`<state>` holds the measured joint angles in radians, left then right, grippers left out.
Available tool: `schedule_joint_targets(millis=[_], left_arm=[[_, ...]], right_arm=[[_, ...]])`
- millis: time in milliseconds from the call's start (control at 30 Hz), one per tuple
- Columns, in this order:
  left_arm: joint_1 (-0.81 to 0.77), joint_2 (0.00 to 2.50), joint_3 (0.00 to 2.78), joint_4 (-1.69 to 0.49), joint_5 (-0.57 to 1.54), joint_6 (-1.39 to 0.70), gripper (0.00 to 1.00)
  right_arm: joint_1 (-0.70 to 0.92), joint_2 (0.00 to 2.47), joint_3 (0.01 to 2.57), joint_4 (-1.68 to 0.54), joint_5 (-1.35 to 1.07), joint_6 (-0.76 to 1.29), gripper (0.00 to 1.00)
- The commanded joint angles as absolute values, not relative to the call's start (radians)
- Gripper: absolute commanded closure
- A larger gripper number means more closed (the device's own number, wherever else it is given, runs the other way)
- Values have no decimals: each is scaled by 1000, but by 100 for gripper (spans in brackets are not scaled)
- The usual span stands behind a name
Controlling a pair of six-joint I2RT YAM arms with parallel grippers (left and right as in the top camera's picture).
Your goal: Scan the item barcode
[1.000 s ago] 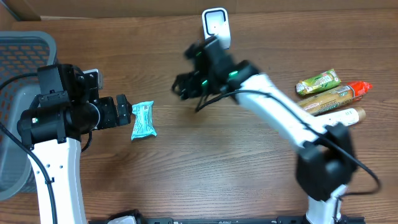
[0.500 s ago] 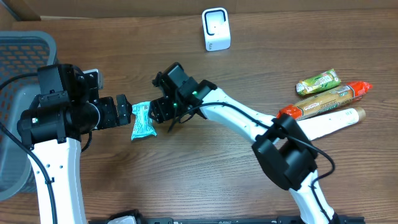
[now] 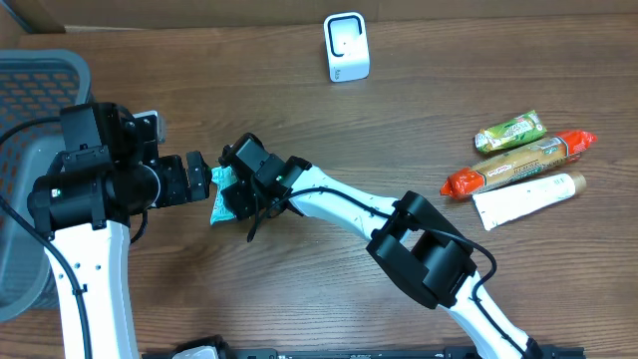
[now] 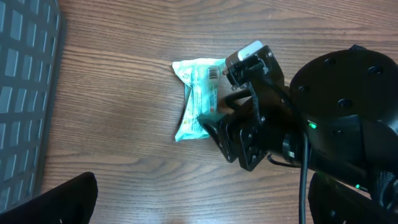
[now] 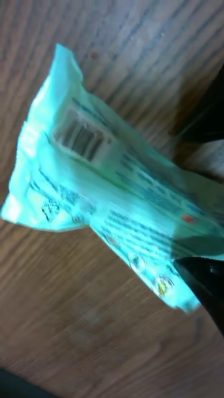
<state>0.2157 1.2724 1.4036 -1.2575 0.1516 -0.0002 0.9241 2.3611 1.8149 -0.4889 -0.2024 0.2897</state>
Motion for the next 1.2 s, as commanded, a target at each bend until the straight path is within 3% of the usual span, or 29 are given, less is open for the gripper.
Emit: schedule_joint_targets(millis=[0,133,533,833,1067,1133,1167], left_arm=[[209,1270,1422,-1256,146,4,1],[209,1270,1422,-1256,146,4,0],[209,1270,1422,-1256,146,4,0],[209,1270,1422,-1256,146,4,1],[209,1270,1422,-1256,146,4,0],[209,1270,1422,-1256,146,4,0],[209,1270,1422,-1256,146,4,0]], right_arm=[[917,2386,1837,-484,-156,290,47],[917,2386,1832,-495,-120,315,65],[888,2378,1835,-621,-250,318,96],[736,2297,1835,-837,-322,396,96],[604,2278,1835,-1082,-168,393,96],[568,2278,1835,-1129,-133,389,89],[551,2278,1835,-1142,-132,372,80]])
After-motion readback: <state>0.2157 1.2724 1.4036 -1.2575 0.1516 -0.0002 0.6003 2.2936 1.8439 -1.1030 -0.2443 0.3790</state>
